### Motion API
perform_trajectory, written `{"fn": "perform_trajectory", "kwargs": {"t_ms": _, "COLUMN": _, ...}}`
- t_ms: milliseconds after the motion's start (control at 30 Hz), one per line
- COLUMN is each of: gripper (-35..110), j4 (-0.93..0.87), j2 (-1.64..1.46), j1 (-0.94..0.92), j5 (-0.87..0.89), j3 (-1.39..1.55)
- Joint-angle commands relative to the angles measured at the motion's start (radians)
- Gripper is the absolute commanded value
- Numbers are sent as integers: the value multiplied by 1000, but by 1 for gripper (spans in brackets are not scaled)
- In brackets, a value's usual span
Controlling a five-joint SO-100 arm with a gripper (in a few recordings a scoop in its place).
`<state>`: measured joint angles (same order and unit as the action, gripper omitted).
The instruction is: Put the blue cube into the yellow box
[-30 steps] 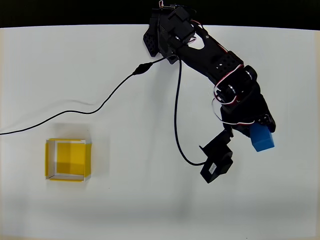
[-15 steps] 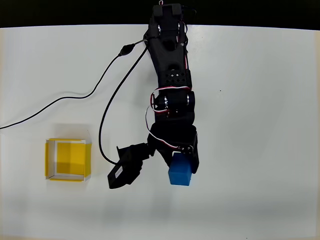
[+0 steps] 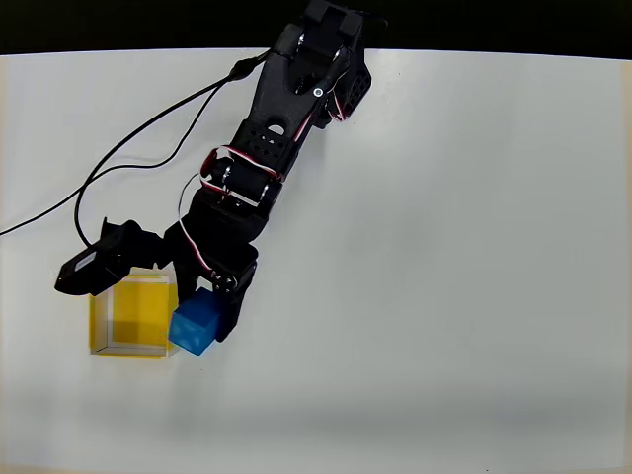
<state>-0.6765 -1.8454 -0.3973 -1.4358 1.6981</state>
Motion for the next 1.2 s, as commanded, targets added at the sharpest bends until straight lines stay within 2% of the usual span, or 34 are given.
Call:
{"fn": "perform_trajectory", "kwargs": {"t_ms": 0, "gripper": 16, "j4": 106, "j2": 9, "j1": -117, "j5": -44, "j3": -63}}
{"fn": "perform_trajectory", "kwargs": {"t_ms": 200, "gripper": 16, "j4": 150, "j2": 181, "j1": -196, "j5": -52, "j3": -193}}
{"fn": "perform_trajectory", "kwargs": {"t_ms": 567, "gripper": 16, "j4": 172, "j2": 440, "j1": -222, "j5": -52, "j3": -437}}
{"fn": "perform_trajectory", "kwargs": {"t_ms": 1167, "gripper": 16, "j4": 261, "j2": 732, "j1": -268, "j5": -94, "j3": -552}}
